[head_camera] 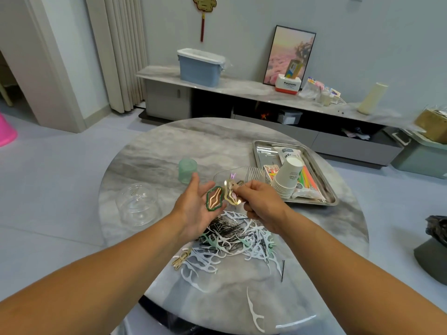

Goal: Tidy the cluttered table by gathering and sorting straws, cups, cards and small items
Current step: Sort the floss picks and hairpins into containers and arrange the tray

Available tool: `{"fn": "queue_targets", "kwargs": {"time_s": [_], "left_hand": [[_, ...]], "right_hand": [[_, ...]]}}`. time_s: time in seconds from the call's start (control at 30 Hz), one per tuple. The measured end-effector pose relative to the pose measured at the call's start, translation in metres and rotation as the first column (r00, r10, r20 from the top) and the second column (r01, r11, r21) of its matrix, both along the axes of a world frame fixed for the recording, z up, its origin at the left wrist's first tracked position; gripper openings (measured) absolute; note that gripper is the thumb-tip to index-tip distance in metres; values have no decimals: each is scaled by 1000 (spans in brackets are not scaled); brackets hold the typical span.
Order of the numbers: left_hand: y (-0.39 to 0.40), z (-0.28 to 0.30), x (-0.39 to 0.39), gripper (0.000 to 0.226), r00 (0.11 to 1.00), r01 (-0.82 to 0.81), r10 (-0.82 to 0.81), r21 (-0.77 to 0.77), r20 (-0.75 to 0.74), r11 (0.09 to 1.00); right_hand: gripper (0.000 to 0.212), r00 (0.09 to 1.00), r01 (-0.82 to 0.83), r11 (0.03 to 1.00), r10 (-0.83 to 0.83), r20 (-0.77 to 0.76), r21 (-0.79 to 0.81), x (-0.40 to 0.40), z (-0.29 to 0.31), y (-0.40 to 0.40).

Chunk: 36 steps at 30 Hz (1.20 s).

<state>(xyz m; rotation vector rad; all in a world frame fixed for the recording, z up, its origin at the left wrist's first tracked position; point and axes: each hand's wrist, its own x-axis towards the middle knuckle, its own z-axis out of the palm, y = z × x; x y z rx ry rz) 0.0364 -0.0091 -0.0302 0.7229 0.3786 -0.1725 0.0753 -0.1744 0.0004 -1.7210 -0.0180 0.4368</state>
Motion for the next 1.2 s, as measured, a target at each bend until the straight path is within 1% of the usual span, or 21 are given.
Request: {"fn": "queue_targets", "kwargs": {"time_s": [0.1, 0.2, 0.27, 0.37, 0.43, 0.53, 0.6, 0.63, 0.67, 0.7, 0.73, 0.77, 0.8, 0.87, 0.9, 0.97, 1.1, 1.13, 1.2], "left_hand": [[-9, 12, 5, 75, 999, -38, 40, -90, 22, 995], [-17, 18, 7, 69, 994, -104, 105, -107, 5, 989], [-24, 20, 7, 65, 991, -135, 134, -83, -19, 987], [-32, 22, 10, 52, 973, -208, 210, 37, -93, 977], [-33, 24, 14, 50, 976, -185, 192, 81, -100, 979], [-27, 30, 22, 53, 991, -94, 102, 85, -91, 992], [-21, 33, 27, 60, 998, -9, 20, 157, -66, 988], [-17, 34, 30, 64, 999, 27, -17, 217, -49, 976], [-14, 34, 33, 66, 999, 38, -28, 272, -39, 961], [-11, 32, 35, 64, 999, 17, -5, 318, -40, 948], [-7, 29, 37, 56, 998, -20, 43, 360, -54, 933], [-1, 23, 37, 44, 992, -56, 97, 398, -82, 916], [4, 17, 37, 33, 983, -72, 139, 435, -123, 898], [16, 0, 36, 19, 963, -46, 170, 493, -210, 869], [21, -8, 34, 16, 956, -27, 170, 508, -237, 861], [28, -20, 34, 17, 952, 0, 161, 528, -259, 849], [36, -30, 34, 19, 956, 29, 130, 529, -262, 848], [36, -30, 34, 19, 958, 37, 120, 527, -261, 849], [37, -30, 35, 18, 961, 54, 101, 534, -258, 844]], "right_hand": [[21, 999, 51, 999, -51, -3, 16, -1, 0, 11], [25, 994, 103, 995, -103, -27, 17, 0, -2, 20], [25, 994, 88, 996, -86, -70, 26, 1, -3, 24], [25, 996, 50, 999, -50, -73, -7, 4, 1, 29], [25, 999, 37, 997, -39, -31, -70, 12, 10, 29], [24, 999, -54, 991, 53, -14, -121, 24, 24, 30], [22, 998, -67, 987, 69, 5, -149, 33, 32, 33], [20, 998, -29, 982, 38, 45, -186, 39, 36, 35], [18, 994, 32, 968, -4, 110, -249, 47, 40, 36], [17, 981, 99, 936, -33, 193, -339, 55, 44, 35], [16, 963, 151, 885, -31, 268, -440, 63, 48, 34], [15, 952, 170, 830, 1, 307, -531, 70, 50, 33], [14, 950, 160, 781, 44, 309, -603, 75, 52, 32], [18, 953, 115, 691, 127, 276, -714, 81, 50, 33], [20, 952, 103, 647, 156, 264, -755, 82, 48, 34], [17, 951, 81, 594, 194, 240, -800, 84, 45, 38], [11, 973, 36, 566, 169, 158, -824, 90, 38, 39], [11, 976, 24, 575, 161, 143, -818, 92, 37, 39], [12, 987, 10, 643, 116, 110, -766, 97, 35, 35]]}}
